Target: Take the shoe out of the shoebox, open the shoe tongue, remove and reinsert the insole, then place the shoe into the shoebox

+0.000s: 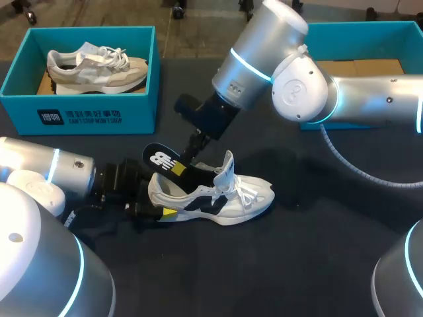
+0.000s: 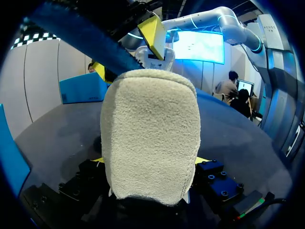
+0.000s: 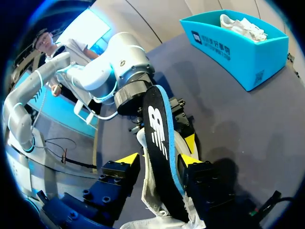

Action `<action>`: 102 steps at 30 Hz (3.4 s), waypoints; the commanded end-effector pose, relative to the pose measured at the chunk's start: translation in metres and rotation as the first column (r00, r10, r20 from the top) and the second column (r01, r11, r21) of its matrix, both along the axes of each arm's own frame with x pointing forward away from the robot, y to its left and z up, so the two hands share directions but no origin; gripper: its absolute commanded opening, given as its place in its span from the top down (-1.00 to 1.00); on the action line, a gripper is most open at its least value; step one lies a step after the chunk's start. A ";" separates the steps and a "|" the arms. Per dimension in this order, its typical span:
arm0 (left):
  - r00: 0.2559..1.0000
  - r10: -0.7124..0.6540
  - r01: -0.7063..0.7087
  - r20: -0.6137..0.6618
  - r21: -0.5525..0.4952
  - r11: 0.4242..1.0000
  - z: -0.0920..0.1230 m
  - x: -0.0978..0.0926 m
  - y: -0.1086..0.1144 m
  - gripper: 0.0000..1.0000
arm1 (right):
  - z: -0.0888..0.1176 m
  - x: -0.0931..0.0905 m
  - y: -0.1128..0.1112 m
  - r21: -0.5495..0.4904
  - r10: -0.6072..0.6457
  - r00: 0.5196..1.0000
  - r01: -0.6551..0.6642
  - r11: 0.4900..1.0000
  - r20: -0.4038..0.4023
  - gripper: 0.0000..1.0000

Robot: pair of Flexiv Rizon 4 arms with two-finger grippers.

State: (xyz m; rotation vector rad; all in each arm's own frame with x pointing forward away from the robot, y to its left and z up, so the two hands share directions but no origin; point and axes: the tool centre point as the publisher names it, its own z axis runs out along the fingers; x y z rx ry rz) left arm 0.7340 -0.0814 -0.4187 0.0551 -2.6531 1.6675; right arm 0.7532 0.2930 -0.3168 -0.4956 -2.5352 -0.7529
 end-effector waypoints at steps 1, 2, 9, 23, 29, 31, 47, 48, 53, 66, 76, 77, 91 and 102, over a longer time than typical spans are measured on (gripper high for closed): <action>1.000 0.002 -0.002 0.001 0.000 1.000 -0.002 0.000 -0.001 1.00 | -0.011 0.000 0.001 0.027 0.002 1.000 -0.002 1.000 -0.009 0.04; 1.000 0.002 -0.002 0.001 0.000 1.000 -0.002 0.000 -0.001 1.00 | -0.012 0.000 0.001 0.030 0.004 1.000 -0.003 1.000 -0.011 0.06; 1.000 0.002 -0.002 0.001 0.000 1.000 -0.002 0.000 -0.001 1.00 | -0.012 0.002 0.009 0.049 0.022 1.000 -0.022 0.999 -0.011 0.23; 1.000 0.002 -0.002 0.001 0.000 1.000 -0.002 0.000 -0.001 1.00 | -0.002 0.011 0.023 0.055 0.065 0.998 -0.066 0.996 0.025 1.00; 1.000 0.002 -0.002 0.001 0.000 1.000 -0.002 0.000 -0.001 1.00 | 0.011 0.018 0.025 0.045 0.063 0.995 -0.067 0.997 0.082 1.00; 1.000 0.002 -0.002 0.001 0.000 1.000 -0.002 0.000 -0.001 1.00 | 0.016 0.021 0.025 0.043 0.057 0.993 -0.062 0.997 0.105 1.00; 1.000 0.002 -0.002 0.001 0.000 1.000 -0.002 0.000 -0.001 1.00 | 0.059 0.044 0.018 0.188 -0.159 0.911 0.092 0.978 0.380 1.00; 1.000 0.002 -0.002 0.001 0.000 1.000 -0.002 0.000 -0.001 1.00 | 0.061 0.046 0.018 0.182 -0.159 0.908 0.094 0.979 0.389 1.00; 1.000 0.002 -0.002 0.001 0.000 1.000 -0.002 0.000 -0.001 1.00 | 0.076 0.053 0.017 0.231 -0.213 0.873 0.120 0.966 0.438 1.00; 1.000 0.002 -0.002 0.001 0.000 1.000 -0.002 0.000 -0.001 1.00 | 0.117 0.069 0.010 0.372 -0.338 0.747 0.132 0.919 0.572 1.00; 1.000 0.002 -0.002 0.001 0.000 1.000 -0.002 0.000 -0.001 1.00 | 0.142 0.082 0.010 0.456 -0.421 0.627 0.115 0.883 0.656 1.00; 1.000 0.002 -0.002 0.001 0.000 1.000 -0.002 0.000 -0.001 1.00 | 0.143 0.082 0.008 0.456 -0.423 0.624 0.117 0.882 0.657 1.00; 1.000 0.002 -0.002 0.001 0.000 1.000 -0.002 0.000 -0.001 1.00 | 0.146 0.082 0.006 0.465 -0.428 0.609 0.108 0.879 0.667 1.00; 1.000 0.002 -0.002 0.001 0.000 1.000 -0.002 0.000 -0.001 1.00 | 0.147 0.079 -0.003 0.516 -0.471 0.614 0.118 0.848 0.634 1.00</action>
